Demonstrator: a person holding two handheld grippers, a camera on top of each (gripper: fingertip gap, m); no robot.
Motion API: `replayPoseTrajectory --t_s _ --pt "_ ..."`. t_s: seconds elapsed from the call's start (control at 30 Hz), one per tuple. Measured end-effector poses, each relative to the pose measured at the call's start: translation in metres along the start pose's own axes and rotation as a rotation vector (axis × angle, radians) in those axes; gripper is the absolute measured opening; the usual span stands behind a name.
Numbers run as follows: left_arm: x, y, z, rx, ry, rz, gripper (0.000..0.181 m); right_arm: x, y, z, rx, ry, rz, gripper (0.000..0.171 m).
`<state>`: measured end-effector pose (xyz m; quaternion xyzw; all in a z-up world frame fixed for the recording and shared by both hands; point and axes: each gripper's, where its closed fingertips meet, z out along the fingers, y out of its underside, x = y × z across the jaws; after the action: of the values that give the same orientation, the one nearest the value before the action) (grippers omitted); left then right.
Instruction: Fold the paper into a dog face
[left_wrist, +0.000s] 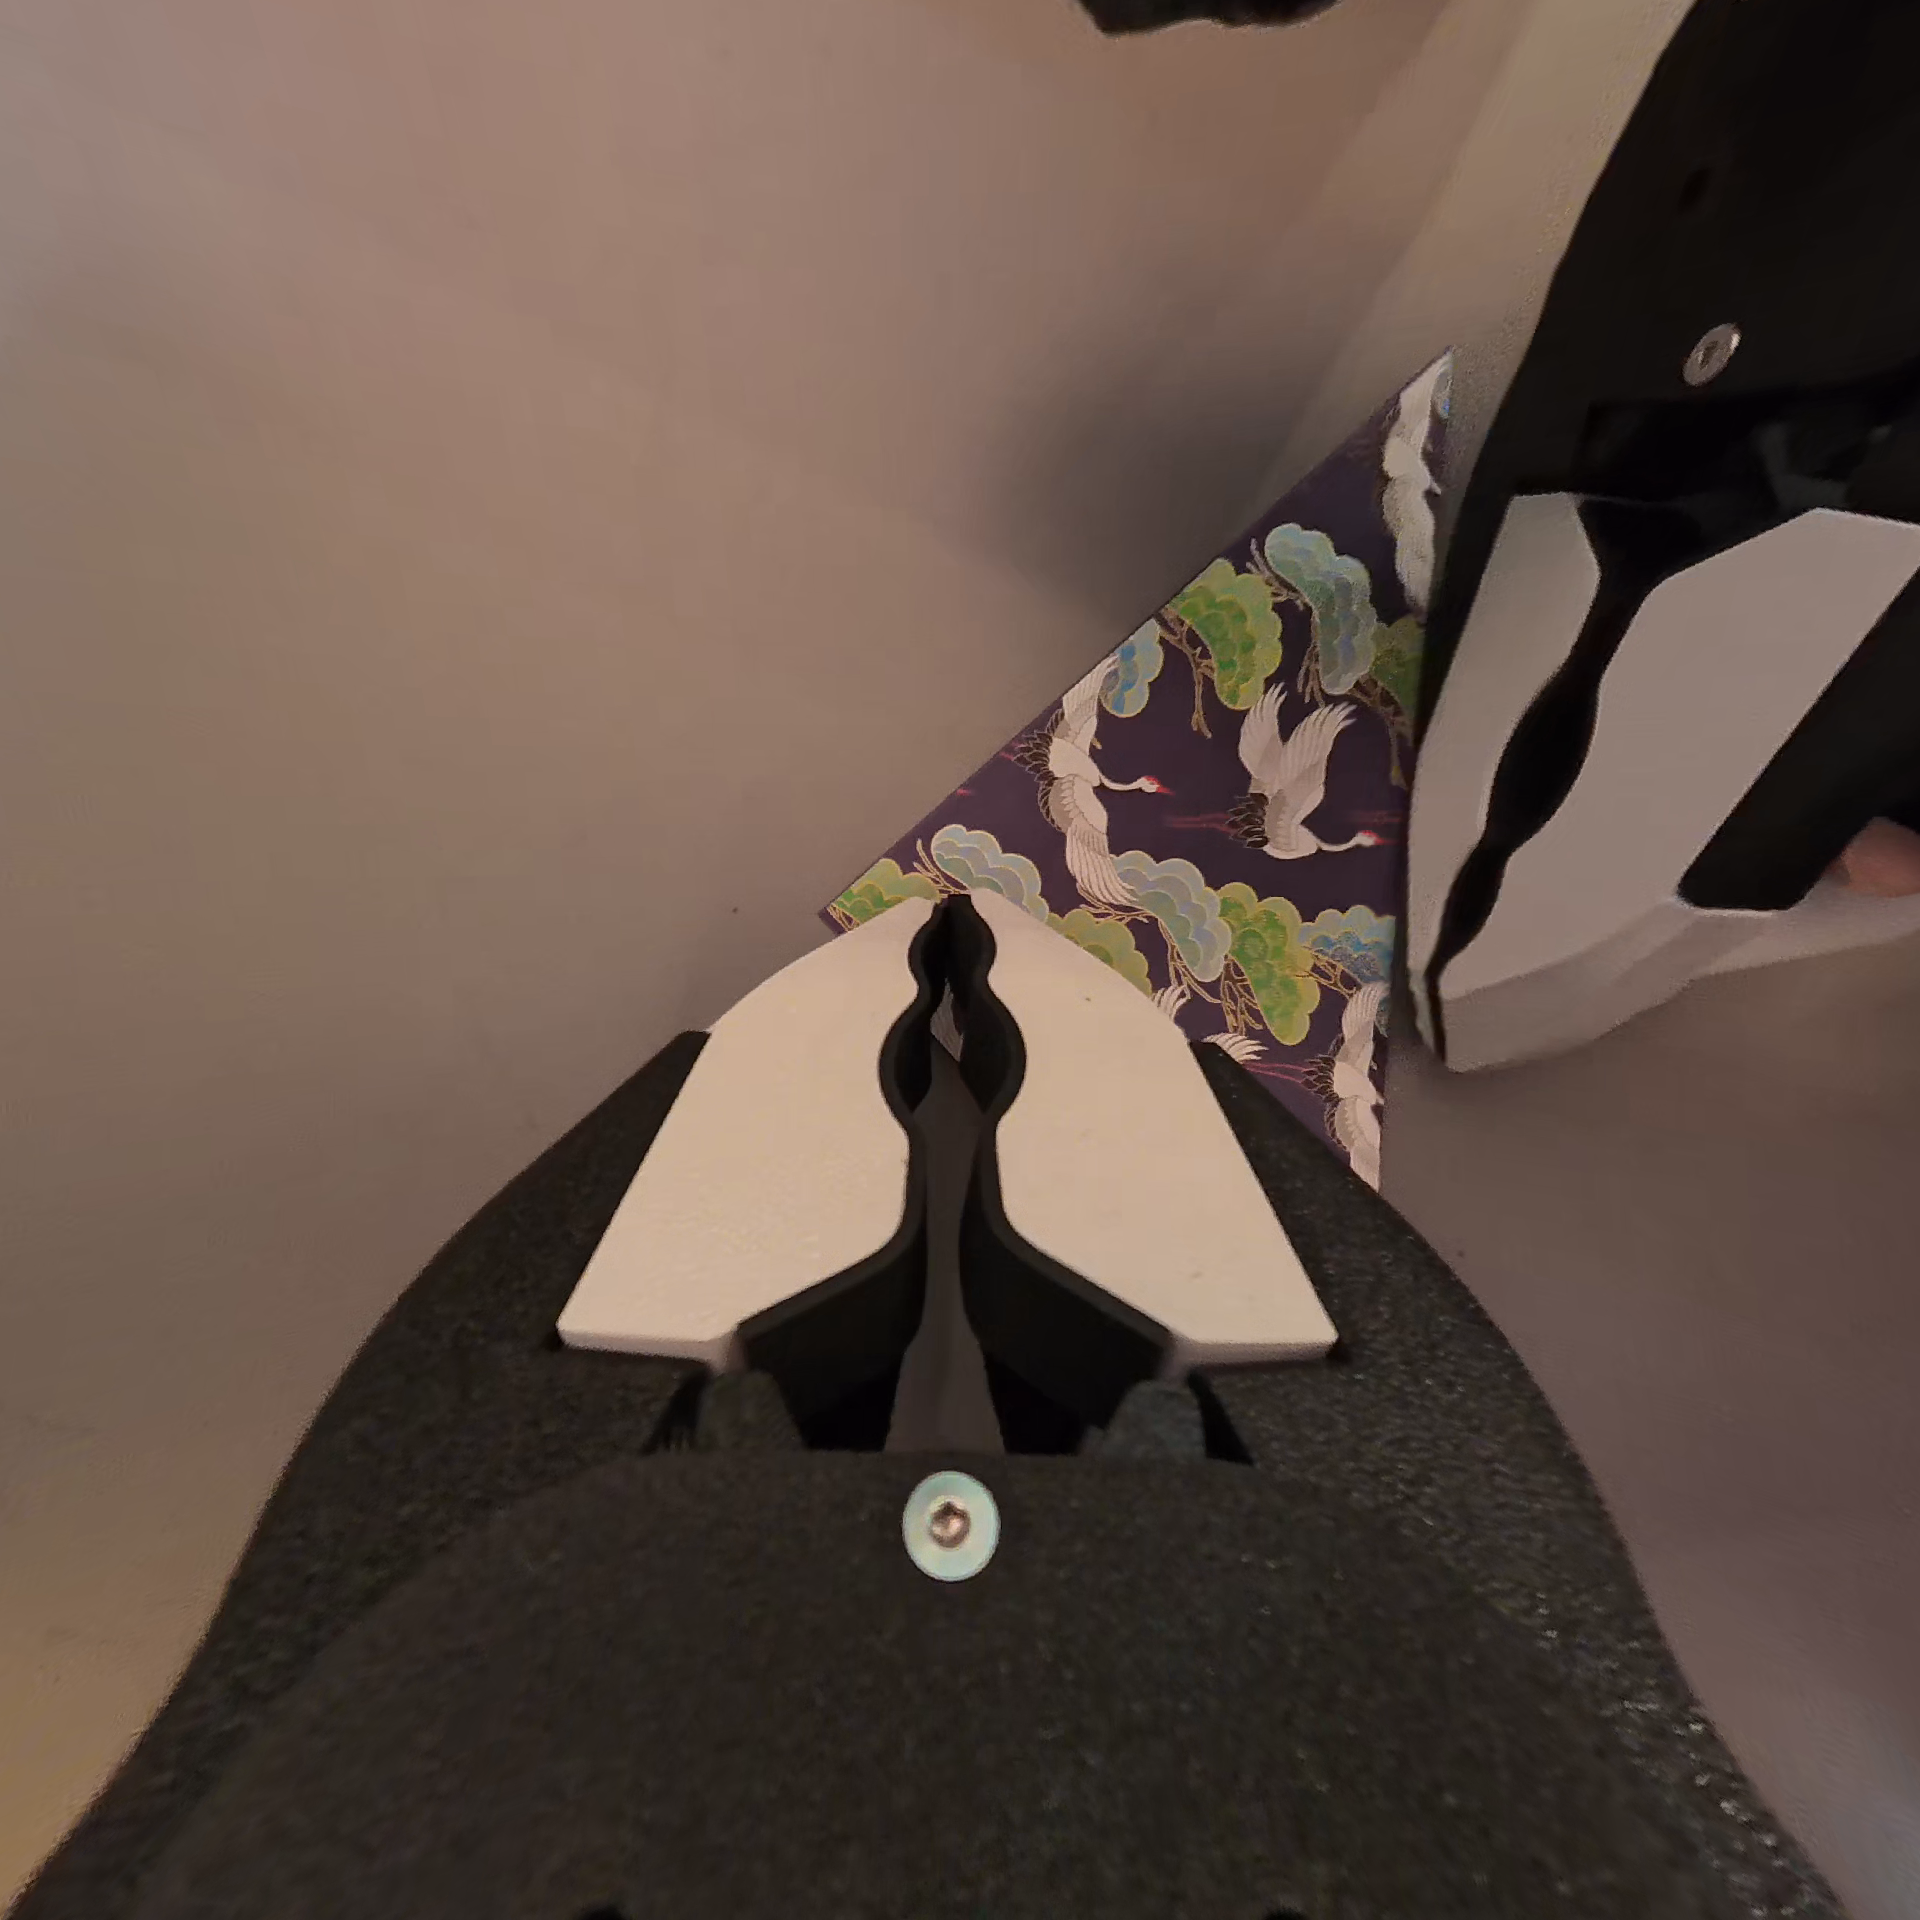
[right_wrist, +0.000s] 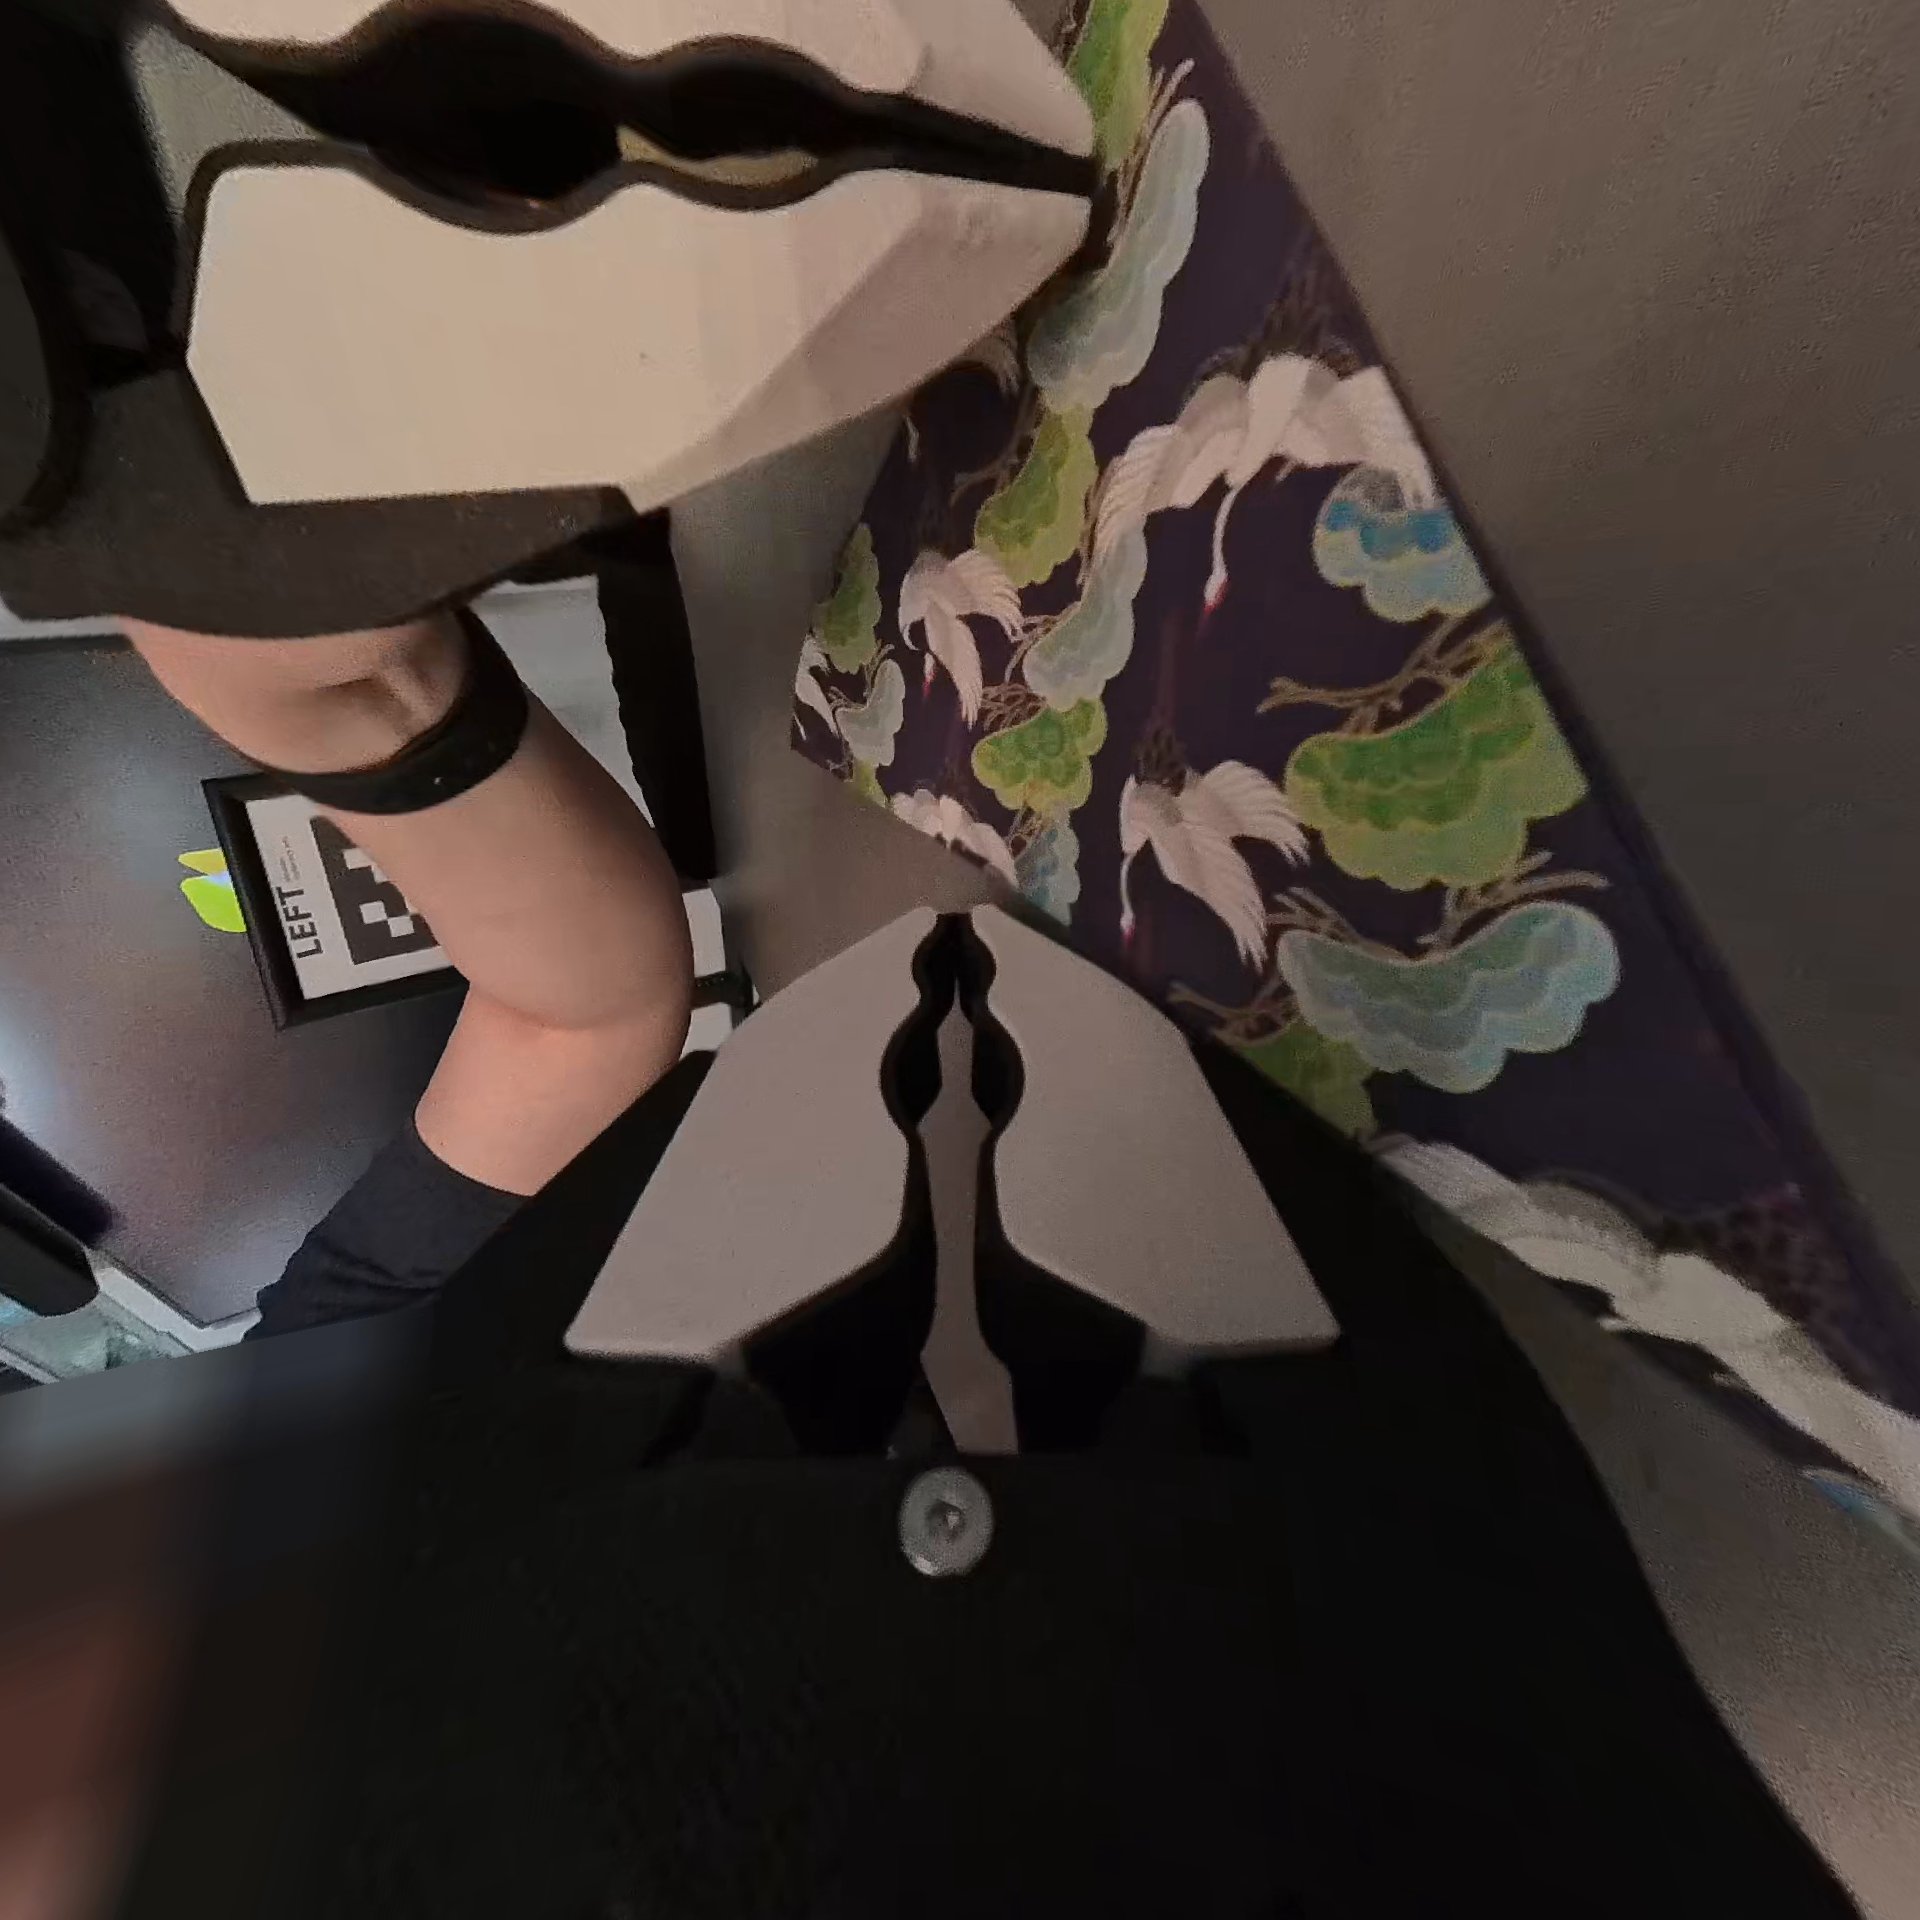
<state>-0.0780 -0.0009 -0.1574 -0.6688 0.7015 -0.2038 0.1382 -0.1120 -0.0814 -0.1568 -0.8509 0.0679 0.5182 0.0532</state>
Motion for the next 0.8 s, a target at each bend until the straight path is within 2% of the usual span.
replayPoseTrajectory --t_s 0.03,0.1,0.13,0.17,0.2,0.3,0.4,0.5,0.6,0.8 --pt "0.000 0.000 0.000 0.005 0.005 -0.004 0.000 0.000 -0.002 -0.002 0.025 -0.001 -0.006 0.001" --pt "0.000 0.000 0.000 0.011 0.012 -0.010 0.000 -0.016 -0.019 -0.013 0.155 -0.126 -0.008 0.001" --pt "0.000 0.000 0.000 0.013 0.013 -0.011 0.000 -0.017 -0.027 -0.018 0.211 -0.145 0.000 0.001" --pt "0.000 0.000 0.000 0.012 0.011 -0.010 0.000 -0.007 -0.032 -0.018 0.229 -0.093 0.005 0.001" --pt "0.000 0.000 0.000 0.010 0.009 -0.008 0.000 0.001 -0.030 -0.015 0.208 -0.049 0.015 0.001" --pt "0.000 0.000 0.000 -0.007 0.002 -0.003 0.000 -0.001 -0.017 -0.005 0.138 -0.071 0.029 0.001" --pt "-0.001 0.000 0.000 -0.018 -0.006 0.004 0.000 -0.001 0.000 -0.002 0.057 0.012 0.008 0.001" --pt "-0.001 0.000 0.000 -0.016 -0.009 0.005 0.000 -0.024 -0.027 -0.001 0.204 -0.046 -0.017 0.001" --pt "-0.001 0.000 0.000 -0.008 -0.001 -0.003 0.000 -0.021 -0.039 0.015 0.184 0.009 0.004 0.001" --pt "-0.001 0.000 0.000 0.016 0.015 -0.018 0.000 -0.021 -0.012 0.033 0.102 0.022 0.004 0.001"
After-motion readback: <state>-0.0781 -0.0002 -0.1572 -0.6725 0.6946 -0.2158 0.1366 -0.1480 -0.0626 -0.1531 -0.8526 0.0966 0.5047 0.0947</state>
